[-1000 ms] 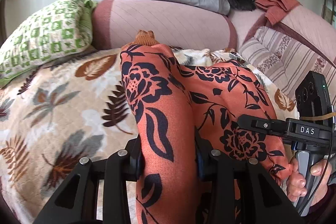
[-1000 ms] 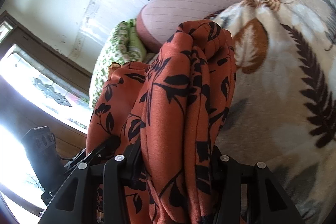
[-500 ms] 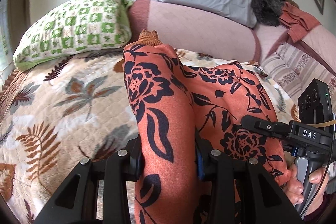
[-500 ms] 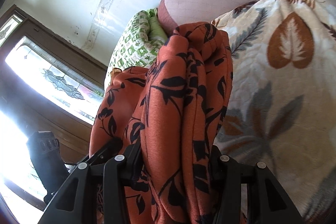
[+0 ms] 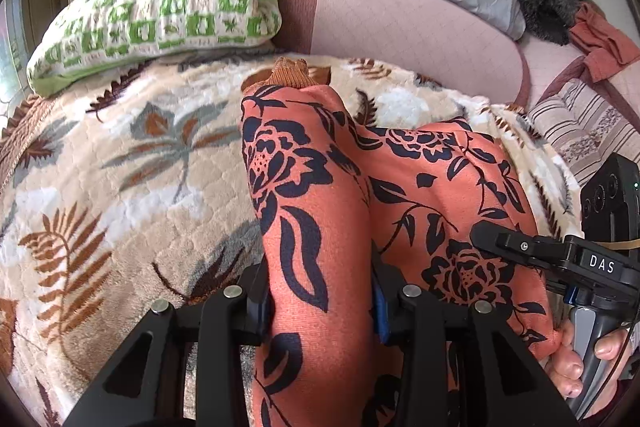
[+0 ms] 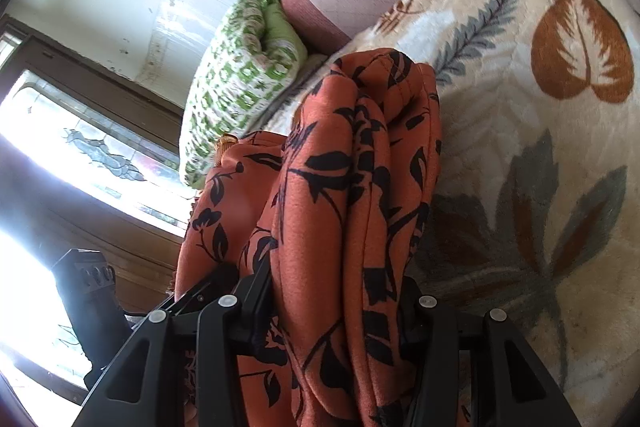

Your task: Fold small clothes

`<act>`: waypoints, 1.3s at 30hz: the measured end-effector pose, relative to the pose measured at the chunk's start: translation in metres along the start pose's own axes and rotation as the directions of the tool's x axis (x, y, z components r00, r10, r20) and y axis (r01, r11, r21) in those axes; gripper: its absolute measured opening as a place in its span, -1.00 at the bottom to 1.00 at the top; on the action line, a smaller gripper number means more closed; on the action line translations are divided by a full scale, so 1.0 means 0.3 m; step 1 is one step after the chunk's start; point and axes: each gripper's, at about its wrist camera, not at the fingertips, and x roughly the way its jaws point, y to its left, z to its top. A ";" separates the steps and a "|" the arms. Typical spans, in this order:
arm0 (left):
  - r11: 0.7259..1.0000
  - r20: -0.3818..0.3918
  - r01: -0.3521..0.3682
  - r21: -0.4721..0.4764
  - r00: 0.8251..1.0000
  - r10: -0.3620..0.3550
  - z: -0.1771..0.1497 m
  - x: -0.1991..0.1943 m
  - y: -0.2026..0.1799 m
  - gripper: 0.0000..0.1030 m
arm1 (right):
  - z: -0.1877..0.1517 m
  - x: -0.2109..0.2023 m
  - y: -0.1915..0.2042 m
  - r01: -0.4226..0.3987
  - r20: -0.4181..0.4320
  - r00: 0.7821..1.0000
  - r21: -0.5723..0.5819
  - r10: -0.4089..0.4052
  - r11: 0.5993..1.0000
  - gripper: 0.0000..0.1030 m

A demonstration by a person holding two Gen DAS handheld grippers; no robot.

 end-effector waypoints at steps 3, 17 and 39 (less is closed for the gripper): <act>1.000 -0.040 -0.025 -0.018 0.999 0.024 -0.008 0.036 0.015 -0.08 | -0.001 0.045 -0.026 0.019 -0.028 0.999 0.017 -0.019 1.000 -0.05; 0.987 0.005 -0.158 -0.020 0.987 0.158 -0.037 -0.013 0.044 0.45 | 0.000 0.013 -0.066 0.096 -0.026 0.995 0.082 -0.095 0.992 0.20; 0.957 0.038 -0.282 0.074 0.959 0.280 -0.155 -0.097 0.073 0.59 | -0.175 -0.046 0.162 0.225 -0.013 0.972 -0.215 -0.233 0.951 -0.16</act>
